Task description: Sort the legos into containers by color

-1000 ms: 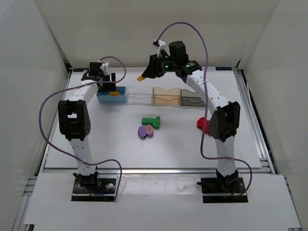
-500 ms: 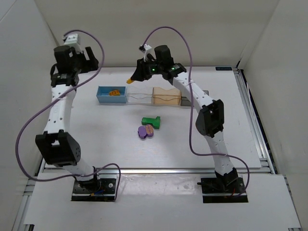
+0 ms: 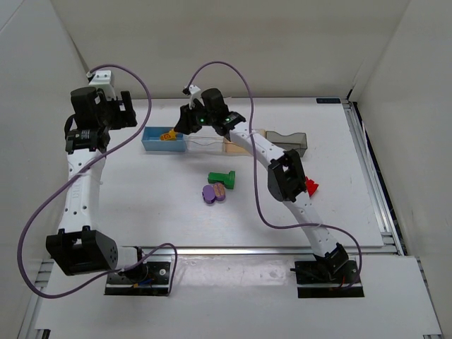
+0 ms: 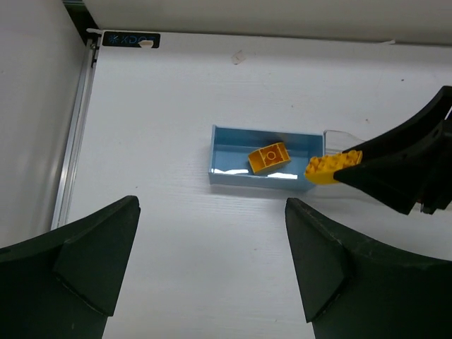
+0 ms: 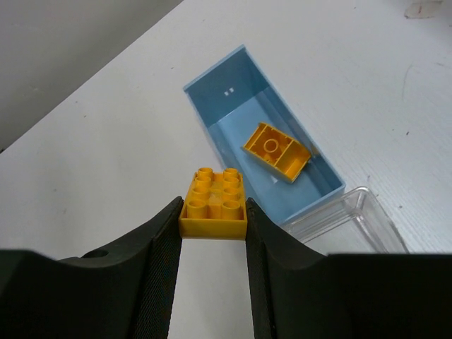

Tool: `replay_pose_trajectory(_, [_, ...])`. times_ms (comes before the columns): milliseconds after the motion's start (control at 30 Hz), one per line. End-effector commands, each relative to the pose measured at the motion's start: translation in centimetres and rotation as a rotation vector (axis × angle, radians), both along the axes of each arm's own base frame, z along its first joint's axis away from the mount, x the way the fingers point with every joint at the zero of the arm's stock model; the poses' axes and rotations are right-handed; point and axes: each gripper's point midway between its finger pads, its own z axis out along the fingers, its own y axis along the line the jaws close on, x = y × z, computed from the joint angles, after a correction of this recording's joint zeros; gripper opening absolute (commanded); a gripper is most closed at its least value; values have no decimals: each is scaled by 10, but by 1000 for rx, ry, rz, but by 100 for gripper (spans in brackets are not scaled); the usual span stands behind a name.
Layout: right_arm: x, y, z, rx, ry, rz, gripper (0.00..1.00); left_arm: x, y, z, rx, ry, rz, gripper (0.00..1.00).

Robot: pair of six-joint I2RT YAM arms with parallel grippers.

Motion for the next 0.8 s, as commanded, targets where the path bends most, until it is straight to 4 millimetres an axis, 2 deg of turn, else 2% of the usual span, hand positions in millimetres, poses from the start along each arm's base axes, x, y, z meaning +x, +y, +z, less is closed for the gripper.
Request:
replay_pose_trajectory(0, [28,11,30,98,-127,-72,0,-18,5,11,49,-11,18,94])
replay_pose_trajectory(167, [45,18,23,130,-184,-135,0,-22,7,11,55,-3,21,94])
replay_pose_trajectory(267, [47,24,19,145,-213,-124,0,-22,8,8,60,6,17,94])
replay_pose_trajectory(300, [48,24,23,151,-224,-124,0,-21,9,7,63,9,17,94])
replay_pose_trajectory(333, [49,25,15,143,-215,-122,0,-21,9,7,66,10,17,94])
replay_pose_trajectory(533, [39,29,1,130,-173,-68,0,-12,9,0,60,18,14,95])
replay_pose_trajectory(633, [32,30,-8,105,-158,-41,8,-10,11,-4,68,25,17,95])
replay_pose_trajectory(767, [29,31,-11,90,-159,-32,28,-8,12,-7,66,35,22,95])
